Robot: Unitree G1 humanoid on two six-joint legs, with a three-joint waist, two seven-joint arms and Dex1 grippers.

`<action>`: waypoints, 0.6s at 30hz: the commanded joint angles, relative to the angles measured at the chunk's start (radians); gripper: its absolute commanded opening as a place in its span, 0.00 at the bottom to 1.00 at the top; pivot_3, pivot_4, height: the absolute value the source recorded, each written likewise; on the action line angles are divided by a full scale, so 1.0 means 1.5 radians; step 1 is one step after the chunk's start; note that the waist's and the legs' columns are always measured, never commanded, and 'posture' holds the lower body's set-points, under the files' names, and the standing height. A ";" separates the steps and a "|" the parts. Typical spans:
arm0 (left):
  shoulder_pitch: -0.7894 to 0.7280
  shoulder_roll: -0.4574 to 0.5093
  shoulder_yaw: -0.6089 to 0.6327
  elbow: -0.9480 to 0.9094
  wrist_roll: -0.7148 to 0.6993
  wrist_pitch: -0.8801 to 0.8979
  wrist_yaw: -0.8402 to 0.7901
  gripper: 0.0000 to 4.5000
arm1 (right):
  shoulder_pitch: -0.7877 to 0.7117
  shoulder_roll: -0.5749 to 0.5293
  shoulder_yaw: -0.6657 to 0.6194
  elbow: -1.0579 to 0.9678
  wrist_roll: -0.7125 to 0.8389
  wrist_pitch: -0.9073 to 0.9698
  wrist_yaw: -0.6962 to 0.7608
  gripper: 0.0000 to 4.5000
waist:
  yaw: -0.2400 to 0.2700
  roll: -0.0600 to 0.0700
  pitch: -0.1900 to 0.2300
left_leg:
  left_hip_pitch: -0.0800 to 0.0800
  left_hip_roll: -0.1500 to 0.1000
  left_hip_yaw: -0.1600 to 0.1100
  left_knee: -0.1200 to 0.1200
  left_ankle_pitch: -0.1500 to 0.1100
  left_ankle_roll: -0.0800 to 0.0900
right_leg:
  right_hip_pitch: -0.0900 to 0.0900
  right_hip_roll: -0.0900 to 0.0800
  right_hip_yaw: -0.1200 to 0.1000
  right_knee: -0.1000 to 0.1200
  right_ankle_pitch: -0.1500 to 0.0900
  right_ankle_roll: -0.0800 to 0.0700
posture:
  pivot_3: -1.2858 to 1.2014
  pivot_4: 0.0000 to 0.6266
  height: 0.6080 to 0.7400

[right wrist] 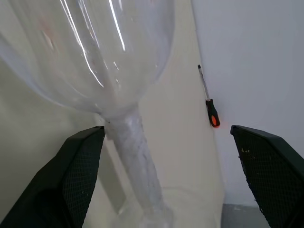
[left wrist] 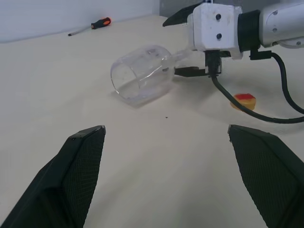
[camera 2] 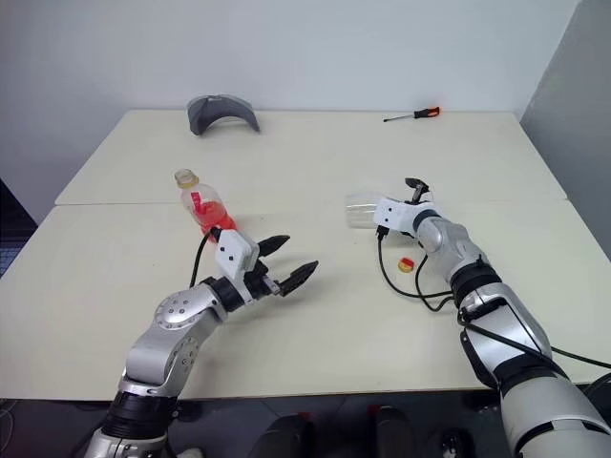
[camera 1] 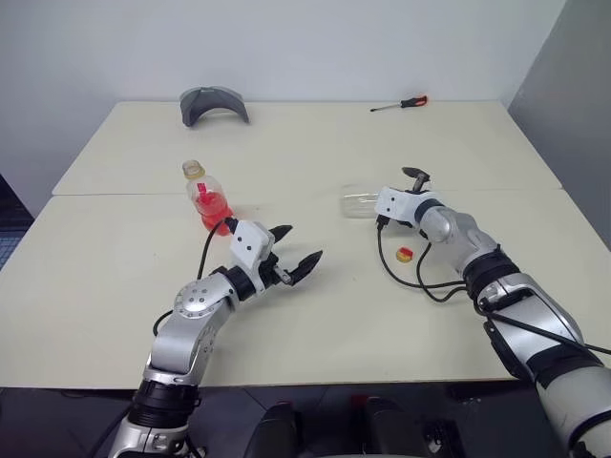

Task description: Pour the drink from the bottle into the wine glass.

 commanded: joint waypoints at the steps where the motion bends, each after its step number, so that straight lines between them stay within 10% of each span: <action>1: -0.005 -0.003 0.002 -0.017 -0.003 -0.003 -0.002 0.98 | -0.031 -0.006 0.007 0.016 -0.015 0.002 -0.011 1.00 | 0.000 0.000 0.000 | 0.000 0.000 0.000 0.000 0.000 0.000 | 0.000 0.000 0.000 0.000 0.000 0.000 | 0.52 0.24 1.00; 9: -0.007 -0.010 0.001 -0.016 0.000 -0.002 0.003 1.00 | -0.039 -0.001 0.014 0.028 -0.020 -0.015 -0.003 0.87 | 0.000 0.000 0.000 | 0.000 0.000 0.000 0.000 0.000 0.000 | 0.000 0.000 0.000 0.000 0.000 0.000 | 0.52 0.24 1.00; 18: -0.003 -0.012 0.004 -0.014 0.000 -0.004 0.005 1.00 | -0.045 -0.010 0.043 0.031 -0.057 -0.029 -0.024 0.13 | 0.000 0.000 0.000 | 0.000 0.000 0.000 0.000 0.000 0.000 | 0.000 0.000 0.000 0.000 0.000 0.000 | 0.52 0.24 1.00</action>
